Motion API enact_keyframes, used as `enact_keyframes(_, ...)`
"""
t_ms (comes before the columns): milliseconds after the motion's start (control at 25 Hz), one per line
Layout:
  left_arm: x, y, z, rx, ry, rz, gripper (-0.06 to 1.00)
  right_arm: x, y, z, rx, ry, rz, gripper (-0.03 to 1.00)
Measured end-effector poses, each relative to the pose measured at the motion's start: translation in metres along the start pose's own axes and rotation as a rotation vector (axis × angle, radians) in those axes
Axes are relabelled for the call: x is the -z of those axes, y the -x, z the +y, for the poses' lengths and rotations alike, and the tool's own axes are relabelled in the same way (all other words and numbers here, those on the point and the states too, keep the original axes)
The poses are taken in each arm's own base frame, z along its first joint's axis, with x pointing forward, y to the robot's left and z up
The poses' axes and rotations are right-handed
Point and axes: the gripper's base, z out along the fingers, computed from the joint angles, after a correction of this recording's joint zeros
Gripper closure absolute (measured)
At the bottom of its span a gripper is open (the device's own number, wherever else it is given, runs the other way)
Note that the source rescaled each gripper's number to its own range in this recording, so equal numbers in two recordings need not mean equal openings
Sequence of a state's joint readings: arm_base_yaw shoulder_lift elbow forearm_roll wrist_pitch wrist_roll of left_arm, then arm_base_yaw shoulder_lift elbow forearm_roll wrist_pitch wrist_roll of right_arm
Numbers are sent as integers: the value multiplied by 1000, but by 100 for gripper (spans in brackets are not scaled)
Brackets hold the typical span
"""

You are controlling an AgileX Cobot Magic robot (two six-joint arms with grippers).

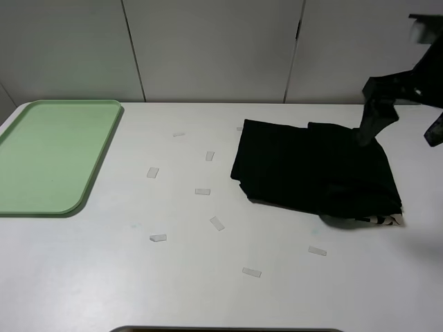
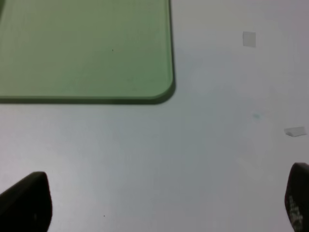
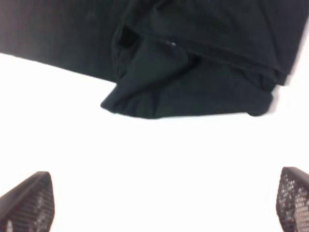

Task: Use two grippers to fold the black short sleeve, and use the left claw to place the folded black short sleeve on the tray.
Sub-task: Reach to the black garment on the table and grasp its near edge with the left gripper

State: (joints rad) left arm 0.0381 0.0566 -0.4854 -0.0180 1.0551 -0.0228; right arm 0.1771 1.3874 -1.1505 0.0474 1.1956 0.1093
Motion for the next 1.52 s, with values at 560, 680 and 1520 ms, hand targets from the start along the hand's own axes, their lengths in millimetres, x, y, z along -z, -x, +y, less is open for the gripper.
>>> enact_keyframes(560,0,0,0,0,0,0,-1,71,-115,-12,56,24,-306,-3)
enact_keyframes(680,0,0,0,0,0,0,-1,68,-142,-16,58,28,-343,-3)
enact_keyframes(1520,0,0,0,0,0,0,-1,40,-266,-35,-52,-113,-868,-3)
